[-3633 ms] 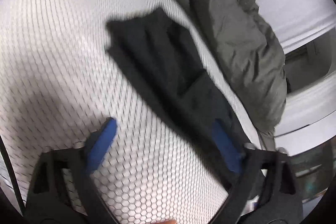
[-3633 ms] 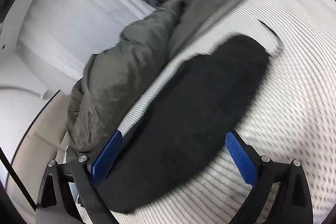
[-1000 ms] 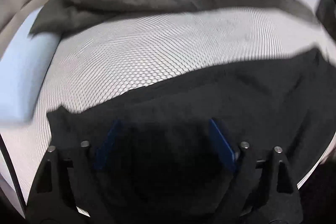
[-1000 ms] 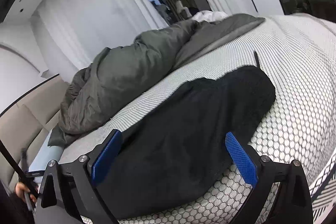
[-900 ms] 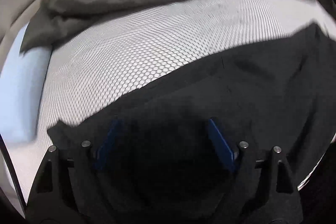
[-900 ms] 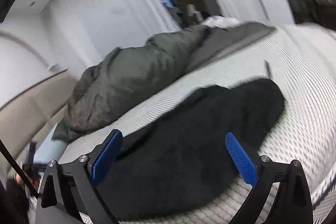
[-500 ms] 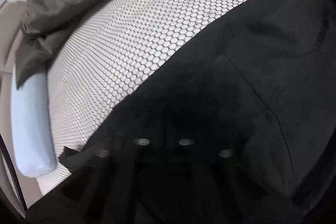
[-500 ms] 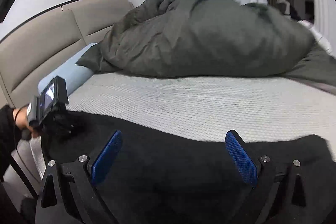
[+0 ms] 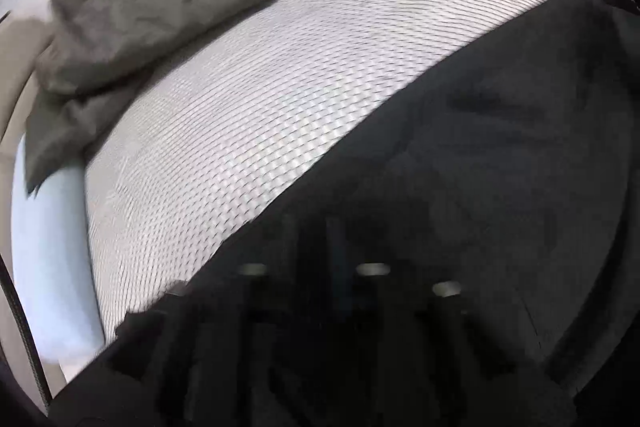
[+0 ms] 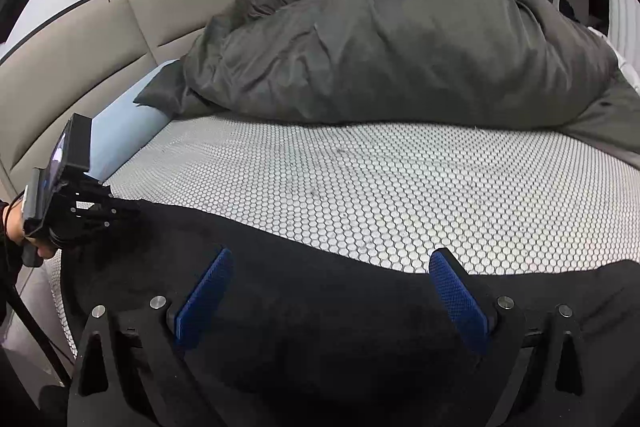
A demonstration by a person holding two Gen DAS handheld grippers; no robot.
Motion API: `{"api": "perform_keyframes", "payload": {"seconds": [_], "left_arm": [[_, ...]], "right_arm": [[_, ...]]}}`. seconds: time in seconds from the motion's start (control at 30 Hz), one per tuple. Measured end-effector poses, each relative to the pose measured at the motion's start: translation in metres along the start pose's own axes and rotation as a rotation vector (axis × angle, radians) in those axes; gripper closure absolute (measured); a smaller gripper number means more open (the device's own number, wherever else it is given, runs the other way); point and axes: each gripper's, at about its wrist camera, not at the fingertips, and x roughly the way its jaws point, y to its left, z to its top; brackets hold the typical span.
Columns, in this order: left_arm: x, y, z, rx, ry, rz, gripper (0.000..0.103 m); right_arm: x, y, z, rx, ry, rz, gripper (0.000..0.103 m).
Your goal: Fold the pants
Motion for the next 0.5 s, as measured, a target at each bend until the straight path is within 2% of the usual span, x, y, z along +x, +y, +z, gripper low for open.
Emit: {"api": "perform_keyframes", "payload": {"seconds": [0.03, 0.1, 0.17, 0.2, 0.27, 0.3, 0.33, 0.37, 0.5], "left_arm": [[0.001, -0.004, 0.004, 0.044, -0.018, 0.014, 0.033], [0.003, -0.009, 0.011, 0.1, -0.054, 0.043, 0.027], [0.005, -0.008, 0.019, 0.126, -0.058, -0.001, 0.027], [0.006, -0.007, 0.024, 0.133, -0.047, -0.076, 0.027], [0.007, -0.006, 0.031, 0.154, -0.032, -0.17, 0.028], [0.006, -0.009, 0.032, 0.173, -0.031, -0.199, 0.035], [0.003, -0.014, 0.033, 0.209, -0.036, -0.223, 0.045], [0.0, -0.019, 0.032, 0.232, -0.037, -0.237, 0.048], [0.007, -0.032, 0.03, 0.311, 0.018, -0.272, 0.053]], "right_arm": [[0.001, 0.001, 0.0, 0.0, 0.002, 0.0, 0.003], [0.003, 0.004, 0.002, -0.004, 0.006, 0.004, 0.003], [0.003, 0.008, 0.003, -0.018, 0.004, 0.011, 0.003], [0.003, 0.01, 0.002, -0.033, 0.004, 0.016, 0.003], [0.003, 0.014, 0.002, -0.053, 0.008, 0.013, 0.003], [0.004, 0.015, 0.001, -0.063, 0.011, 0.007, 0.003], [0.004, 0.015, 0.001, -0.067, 0.013, 0.003, 0.003], [0.005, 0.014, 0.0, -0.07, 0.016, 0.002, 0.003], [0.004, 0.006, -0.002, -0.062, 0.021, -0.012, 0.003]]}}
